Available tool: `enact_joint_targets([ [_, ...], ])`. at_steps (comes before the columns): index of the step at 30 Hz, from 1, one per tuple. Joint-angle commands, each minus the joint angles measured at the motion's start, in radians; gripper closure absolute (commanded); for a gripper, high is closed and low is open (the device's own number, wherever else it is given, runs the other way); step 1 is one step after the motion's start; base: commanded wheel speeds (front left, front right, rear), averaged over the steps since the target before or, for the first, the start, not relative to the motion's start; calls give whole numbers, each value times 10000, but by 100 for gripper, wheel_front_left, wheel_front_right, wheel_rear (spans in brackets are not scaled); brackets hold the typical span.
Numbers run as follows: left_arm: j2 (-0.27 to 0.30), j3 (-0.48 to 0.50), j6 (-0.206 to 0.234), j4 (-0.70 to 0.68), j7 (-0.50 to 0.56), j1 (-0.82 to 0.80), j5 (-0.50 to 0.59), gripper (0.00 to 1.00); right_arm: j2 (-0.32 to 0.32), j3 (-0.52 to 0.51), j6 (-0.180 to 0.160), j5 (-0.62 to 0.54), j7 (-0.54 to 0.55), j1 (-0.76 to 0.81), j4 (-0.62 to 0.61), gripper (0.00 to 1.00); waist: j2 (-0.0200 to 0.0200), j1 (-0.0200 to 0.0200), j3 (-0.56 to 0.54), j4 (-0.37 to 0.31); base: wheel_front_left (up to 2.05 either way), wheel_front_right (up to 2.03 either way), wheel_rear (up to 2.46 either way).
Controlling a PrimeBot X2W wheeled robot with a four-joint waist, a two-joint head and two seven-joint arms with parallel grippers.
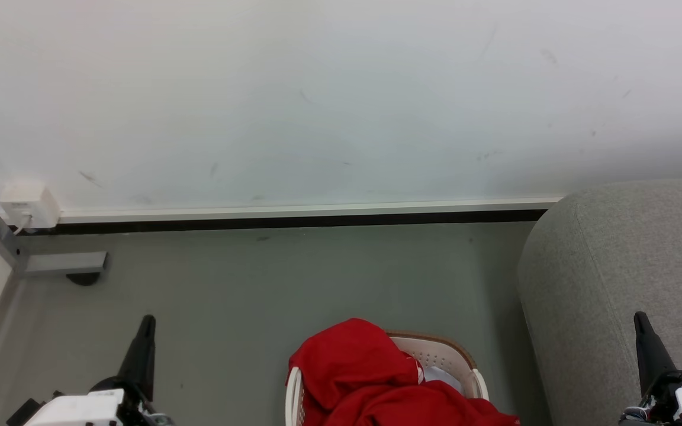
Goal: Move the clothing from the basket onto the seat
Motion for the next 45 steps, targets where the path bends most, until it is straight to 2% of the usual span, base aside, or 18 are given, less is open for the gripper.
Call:
enact_joint_targets([
  [1, 71, 16, -47, -20, 42, -63, -128, 100, -68, -32, -22, 6, 34, -48, -60, 100, 0, 0, 0, 0, 0, 0, 0],
  [4, 71, 16, -47, -20, 42, -63, -128, 100, -68, -32, -22, 6, 34, -48, -60, 100, 0, 0, 0, 0, 0, 0, 0],
  [5, -4, 0, 0, 11, -2, 1, 0, 0, 2, 2, 0, 0, 0, 1, 11, 0, 0, 0, 0, 0, 0, 0, 0],
  [11, -46, -184, 5, 129, -229, 125, 159, 0, 54, 35, -1, -152, -229, 171, 107, 0, 0, 0, 5, 1, 0, 0, 0],
  [16, -38, -325, 3, 108, -480, 138, 532, 0, 45, 43, -1, -773, -480, 247, 10, 0, 0, 0, 13, 0, 0, 0, 0],
  [28, -20, -653, 7, 56, -1030, 163, 2215, 0, 24, 93, -3, -3436, -1027, 392, -188, 0, 0, 0, 46, 28, 0, 0, 0],
  [45, 3, -1059, 278, -7, -1687, 273, 4696, 0, -3, 367, -6, -6912, -1689, 498, -352, 0, 0, 0, 38, 28, 0, 0, 0],
])
